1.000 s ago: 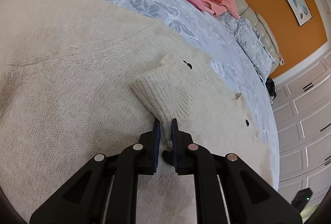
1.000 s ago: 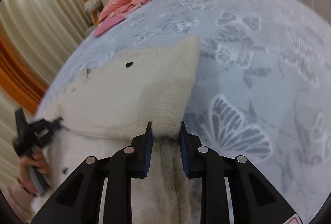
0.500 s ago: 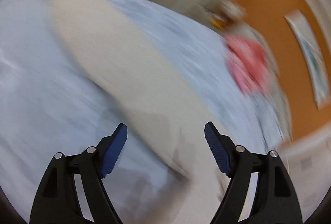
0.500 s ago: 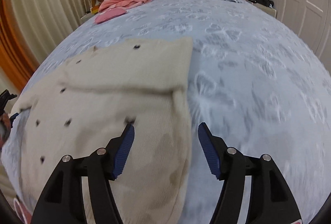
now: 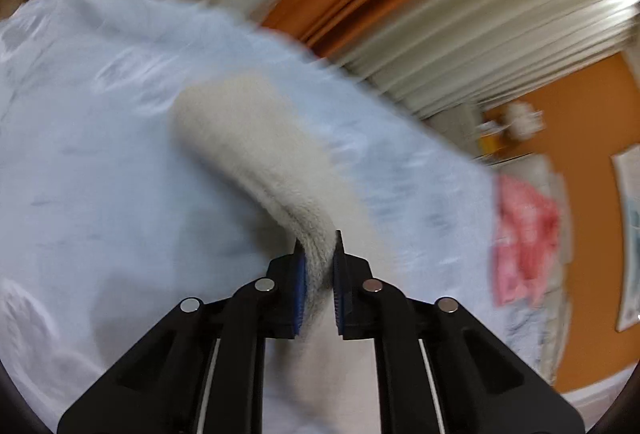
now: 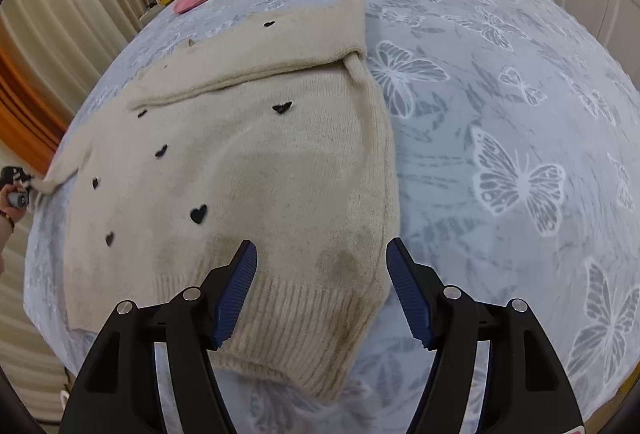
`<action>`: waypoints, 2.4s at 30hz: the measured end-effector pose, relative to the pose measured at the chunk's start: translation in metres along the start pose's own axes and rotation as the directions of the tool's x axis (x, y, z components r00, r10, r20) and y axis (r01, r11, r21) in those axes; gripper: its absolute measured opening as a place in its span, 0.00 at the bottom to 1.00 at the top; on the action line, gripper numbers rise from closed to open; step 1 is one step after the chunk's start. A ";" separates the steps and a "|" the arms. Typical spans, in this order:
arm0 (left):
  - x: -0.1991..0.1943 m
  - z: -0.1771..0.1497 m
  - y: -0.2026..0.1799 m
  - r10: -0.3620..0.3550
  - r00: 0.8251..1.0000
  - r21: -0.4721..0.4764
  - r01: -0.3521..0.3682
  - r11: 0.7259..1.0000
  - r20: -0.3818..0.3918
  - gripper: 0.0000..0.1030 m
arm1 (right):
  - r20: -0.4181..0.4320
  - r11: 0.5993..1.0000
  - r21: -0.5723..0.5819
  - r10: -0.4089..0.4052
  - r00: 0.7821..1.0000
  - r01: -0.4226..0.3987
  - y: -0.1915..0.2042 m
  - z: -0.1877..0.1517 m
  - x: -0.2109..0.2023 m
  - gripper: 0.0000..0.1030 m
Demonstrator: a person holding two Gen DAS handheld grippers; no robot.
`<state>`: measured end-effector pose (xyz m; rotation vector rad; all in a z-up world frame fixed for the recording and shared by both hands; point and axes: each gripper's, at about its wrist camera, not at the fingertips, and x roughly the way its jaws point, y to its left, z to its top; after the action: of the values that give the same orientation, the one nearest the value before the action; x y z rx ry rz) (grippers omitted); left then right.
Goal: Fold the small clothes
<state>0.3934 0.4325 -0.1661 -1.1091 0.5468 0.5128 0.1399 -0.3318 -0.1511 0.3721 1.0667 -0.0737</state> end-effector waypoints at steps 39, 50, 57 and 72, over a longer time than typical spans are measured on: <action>0.000 -0.276 -0.088 -0.168 0.887 0.037 0.204 0.978 -0.429 0.47 | 0.008 0.891 0.181 0.421 0.907 -0.415 0.056 0.238 0.177 0.11; -0.012 -0.273 -0.066 -0.161 0.881 -0.055 0.153 0.987 -0.444 0.73 | 0.078 0.898 0.074 0.428 0.900 -0.434 0.068 0.256 0.134 0.10; 0.002 -0.244 -0.106 -0.236 0.894 -0.002 0.254 0.967 -0.381 0.15 | 0.187 0.947 -0.019 0.318 0.929 -0.320 0.023 0.256 0.098 0.09; 0.021 -0.279 -0.078 -0.103 0.914 0.192 0.191 0.963 -0.393 0.08 | 0.003 0.961 0.123 0.249 0.969 -0.247 -0.035 0.209 0.148 0.21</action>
<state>0.4160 0.1485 -0.2217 -1.0236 0.8312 0.0931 0.3791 -0.4160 -0.1988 0.6161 1.0225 0.0872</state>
